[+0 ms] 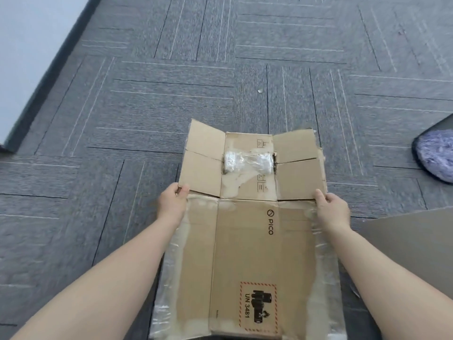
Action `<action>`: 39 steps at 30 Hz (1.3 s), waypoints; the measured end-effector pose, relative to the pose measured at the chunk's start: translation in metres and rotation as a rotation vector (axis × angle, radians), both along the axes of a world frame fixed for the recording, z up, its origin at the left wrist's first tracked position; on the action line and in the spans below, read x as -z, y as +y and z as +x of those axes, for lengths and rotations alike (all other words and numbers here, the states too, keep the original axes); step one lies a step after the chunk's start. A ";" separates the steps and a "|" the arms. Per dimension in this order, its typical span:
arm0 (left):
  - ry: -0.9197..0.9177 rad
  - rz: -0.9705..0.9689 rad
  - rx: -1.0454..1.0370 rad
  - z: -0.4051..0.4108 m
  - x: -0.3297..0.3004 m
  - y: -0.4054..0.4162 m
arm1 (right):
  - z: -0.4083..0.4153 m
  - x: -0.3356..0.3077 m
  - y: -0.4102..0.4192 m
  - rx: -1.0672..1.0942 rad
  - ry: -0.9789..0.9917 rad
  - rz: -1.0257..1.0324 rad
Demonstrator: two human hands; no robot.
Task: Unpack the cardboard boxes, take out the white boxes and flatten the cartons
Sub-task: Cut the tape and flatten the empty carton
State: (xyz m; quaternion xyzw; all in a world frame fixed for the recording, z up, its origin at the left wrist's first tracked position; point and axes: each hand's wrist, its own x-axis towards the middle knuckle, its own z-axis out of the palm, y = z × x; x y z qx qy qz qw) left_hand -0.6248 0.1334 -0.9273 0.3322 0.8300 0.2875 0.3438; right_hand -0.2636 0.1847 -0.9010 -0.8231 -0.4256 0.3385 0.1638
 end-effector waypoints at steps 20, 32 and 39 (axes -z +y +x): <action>-0.323 -0.042 0.012 0.014 0.050 -0.001 | 0.035 0.053 0.003 0.169 0.150 0.023; 0.208 -0.220 0.115 0.036 0.061 -0.001 | 0.027 0.074 -0.013 0.081 -0.188 -0.132; 0.375 -0.226 0.293 0.036 0.047 -0.018 | 0.022 0.065 -0.035 -0.156 -0.216 -0.016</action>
